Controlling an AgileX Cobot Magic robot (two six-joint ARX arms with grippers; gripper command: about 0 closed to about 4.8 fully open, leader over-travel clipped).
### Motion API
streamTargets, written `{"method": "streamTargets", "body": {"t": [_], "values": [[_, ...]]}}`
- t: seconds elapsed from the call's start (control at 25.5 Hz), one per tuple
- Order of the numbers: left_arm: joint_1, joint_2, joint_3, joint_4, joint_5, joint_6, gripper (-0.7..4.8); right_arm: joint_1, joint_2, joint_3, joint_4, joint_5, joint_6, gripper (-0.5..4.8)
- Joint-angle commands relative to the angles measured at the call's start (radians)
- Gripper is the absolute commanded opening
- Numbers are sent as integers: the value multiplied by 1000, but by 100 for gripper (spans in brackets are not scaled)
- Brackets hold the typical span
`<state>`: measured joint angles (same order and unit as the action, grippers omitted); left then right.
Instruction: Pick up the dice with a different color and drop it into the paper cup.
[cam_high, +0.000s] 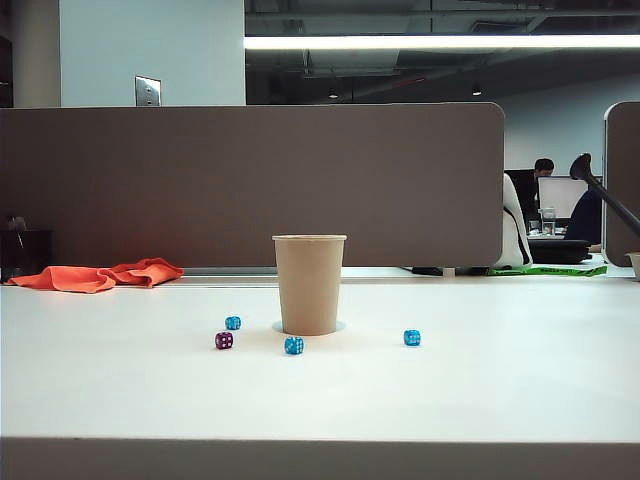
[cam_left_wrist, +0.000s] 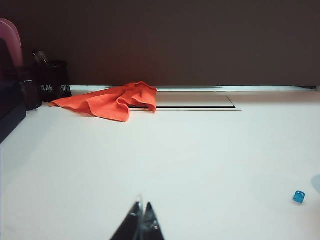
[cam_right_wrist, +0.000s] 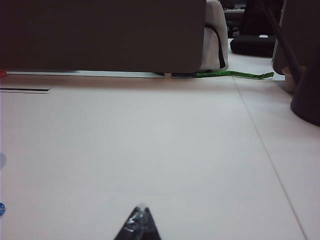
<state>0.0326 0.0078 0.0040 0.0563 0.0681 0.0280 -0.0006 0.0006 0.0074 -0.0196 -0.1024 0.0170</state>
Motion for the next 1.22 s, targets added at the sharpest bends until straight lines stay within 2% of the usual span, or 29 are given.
{"method": "streamTargets", "body": {"t": [0.04,0.67,0.83,0.98,1.22], "values": [[1,1,3,9,-1,-2,-5,0,0,-2,16,-5,-2,-1],[1,1,3,9,22,-2,-6,0,0,-2,-6,-5,-2,-1],[1,1,3,10,103,-2,-6,0,0,1,-6,-12,0,-1],[1,1,6,13,259,-1,-6,0,0,60,-3,-12,11,-1],[1,3,15,9,367,3,-6,0,34,153,-28,-13,9,-1]]}}
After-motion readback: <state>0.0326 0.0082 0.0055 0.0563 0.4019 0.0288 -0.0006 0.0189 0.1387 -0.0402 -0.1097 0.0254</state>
